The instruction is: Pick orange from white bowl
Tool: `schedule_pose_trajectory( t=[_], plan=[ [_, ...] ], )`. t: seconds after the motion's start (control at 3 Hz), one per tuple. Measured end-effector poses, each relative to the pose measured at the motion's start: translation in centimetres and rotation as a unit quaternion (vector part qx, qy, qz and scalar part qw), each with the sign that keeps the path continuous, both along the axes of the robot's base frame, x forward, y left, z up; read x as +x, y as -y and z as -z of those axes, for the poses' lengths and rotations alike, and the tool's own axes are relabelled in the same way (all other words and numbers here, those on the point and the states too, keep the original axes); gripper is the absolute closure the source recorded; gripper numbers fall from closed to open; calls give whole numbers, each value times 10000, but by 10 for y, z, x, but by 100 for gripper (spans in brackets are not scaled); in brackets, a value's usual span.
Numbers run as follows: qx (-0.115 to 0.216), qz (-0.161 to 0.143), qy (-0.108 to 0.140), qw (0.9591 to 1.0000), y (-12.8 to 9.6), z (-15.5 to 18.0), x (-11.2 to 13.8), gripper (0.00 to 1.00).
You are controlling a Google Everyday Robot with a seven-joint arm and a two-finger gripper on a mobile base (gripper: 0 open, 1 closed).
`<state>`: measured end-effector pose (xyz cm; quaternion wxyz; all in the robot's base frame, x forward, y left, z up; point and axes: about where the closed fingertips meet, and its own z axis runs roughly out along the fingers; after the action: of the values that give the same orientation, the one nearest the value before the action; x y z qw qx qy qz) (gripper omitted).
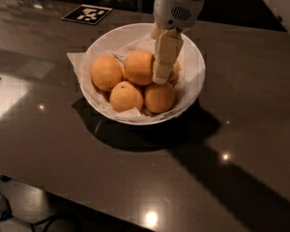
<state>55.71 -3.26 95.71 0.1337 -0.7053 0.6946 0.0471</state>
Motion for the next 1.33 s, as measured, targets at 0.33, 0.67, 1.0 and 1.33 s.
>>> schedule_pose_trajectory(
  t=[0.33,0.67,1.0,1.33],
  plan=[
    [-5,-51,-169,9998,-6,13,1,18],
    [-30,-78,-286,9996,-8,24,4,23],
    [-21,-103,-406,9991,-10,34,7,27],
    [10,-215,-562,9982,-14,48,7,45]
  ],
)
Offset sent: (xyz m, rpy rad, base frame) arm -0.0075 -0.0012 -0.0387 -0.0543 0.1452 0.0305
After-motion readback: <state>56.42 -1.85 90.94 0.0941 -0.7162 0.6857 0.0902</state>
